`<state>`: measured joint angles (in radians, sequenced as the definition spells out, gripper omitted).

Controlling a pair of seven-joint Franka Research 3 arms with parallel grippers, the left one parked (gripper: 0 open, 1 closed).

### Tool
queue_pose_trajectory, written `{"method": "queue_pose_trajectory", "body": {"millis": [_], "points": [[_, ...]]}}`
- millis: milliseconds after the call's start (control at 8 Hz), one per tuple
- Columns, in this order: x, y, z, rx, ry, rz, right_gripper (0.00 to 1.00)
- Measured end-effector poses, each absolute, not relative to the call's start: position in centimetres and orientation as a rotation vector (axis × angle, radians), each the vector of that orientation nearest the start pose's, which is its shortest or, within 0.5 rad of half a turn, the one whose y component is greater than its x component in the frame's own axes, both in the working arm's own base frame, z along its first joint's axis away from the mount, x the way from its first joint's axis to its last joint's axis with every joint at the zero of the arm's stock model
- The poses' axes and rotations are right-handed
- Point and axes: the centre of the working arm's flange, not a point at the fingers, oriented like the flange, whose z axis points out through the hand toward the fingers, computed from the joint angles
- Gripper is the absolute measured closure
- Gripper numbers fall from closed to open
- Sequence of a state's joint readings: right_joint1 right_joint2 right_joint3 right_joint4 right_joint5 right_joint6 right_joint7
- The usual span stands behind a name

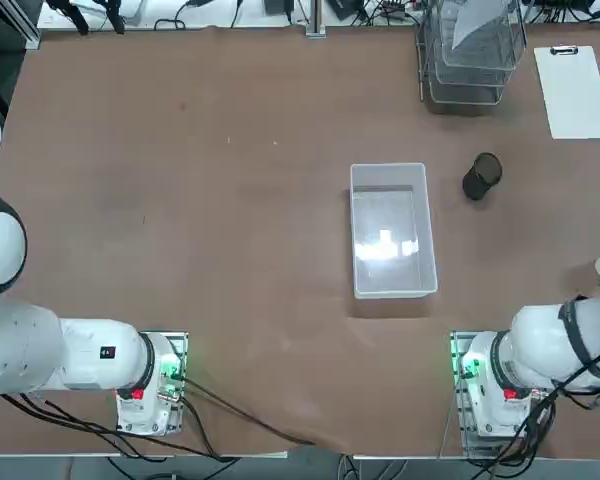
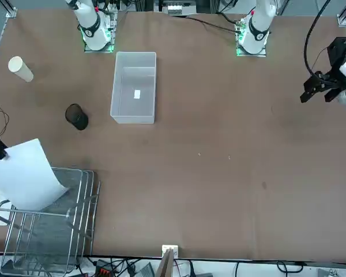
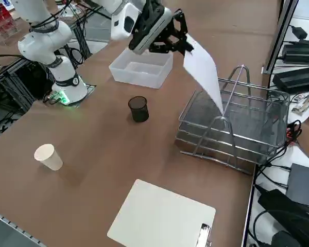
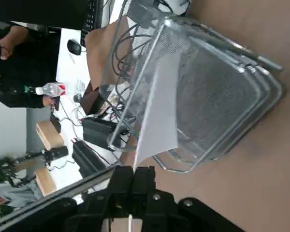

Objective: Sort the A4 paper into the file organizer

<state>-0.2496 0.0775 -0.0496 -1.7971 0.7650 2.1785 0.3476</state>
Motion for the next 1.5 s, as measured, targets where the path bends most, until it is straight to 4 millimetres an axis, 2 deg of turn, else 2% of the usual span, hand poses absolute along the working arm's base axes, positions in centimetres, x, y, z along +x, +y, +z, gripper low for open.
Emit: {"method": "queue_pose_trajectory", "body": {"millis": [250, 500, 750, 1500], "points": [[58.3, -17.3, 52.3, -2.164, 1.142, -0.330, 0.98], [57.6, -17.1, 50.7, -2.187, 1.123, -0.305, 0.98], [56.7, -18.1, 48.8, -2.222, 1.091, -0.296, 0.98], [54.8, -20.1, 45.7, -2.238, 1.105, -0.261, 0.98]]}}
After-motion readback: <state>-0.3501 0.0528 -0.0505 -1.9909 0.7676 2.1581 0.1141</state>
